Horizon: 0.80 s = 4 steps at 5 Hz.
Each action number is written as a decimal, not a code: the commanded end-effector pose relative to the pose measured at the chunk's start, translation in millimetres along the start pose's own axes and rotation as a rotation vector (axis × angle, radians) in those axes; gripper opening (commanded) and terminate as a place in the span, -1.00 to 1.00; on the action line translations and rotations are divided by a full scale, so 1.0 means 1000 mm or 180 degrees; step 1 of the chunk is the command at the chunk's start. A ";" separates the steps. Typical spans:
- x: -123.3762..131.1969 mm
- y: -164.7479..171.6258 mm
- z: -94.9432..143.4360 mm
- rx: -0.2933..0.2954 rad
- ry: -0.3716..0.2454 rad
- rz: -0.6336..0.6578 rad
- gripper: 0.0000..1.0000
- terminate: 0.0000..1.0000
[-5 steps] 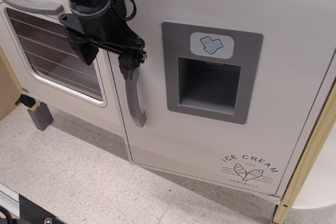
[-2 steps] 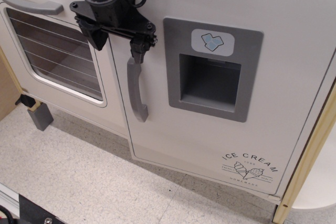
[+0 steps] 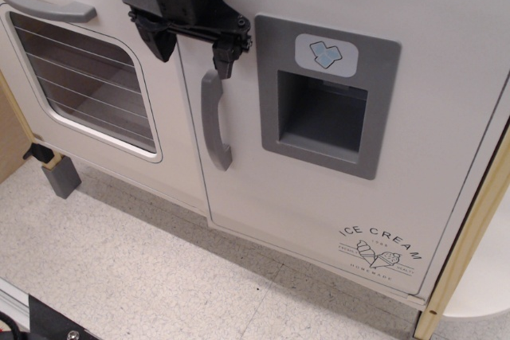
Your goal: Close fridge
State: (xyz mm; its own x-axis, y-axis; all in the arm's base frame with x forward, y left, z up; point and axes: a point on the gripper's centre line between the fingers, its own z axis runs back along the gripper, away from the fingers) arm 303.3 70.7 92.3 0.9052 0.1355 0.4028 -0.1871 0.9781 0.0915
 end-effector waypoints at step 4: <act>0.009 0.011 0.013 0.0039 -0.0109 -0.0032 1.00 -1.00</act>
State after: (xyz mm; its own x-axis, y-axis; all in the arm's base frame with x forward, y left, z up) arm 301.4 77.2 93.2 0.9127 0.1243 0.3893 -0.1771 0.9789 0.1025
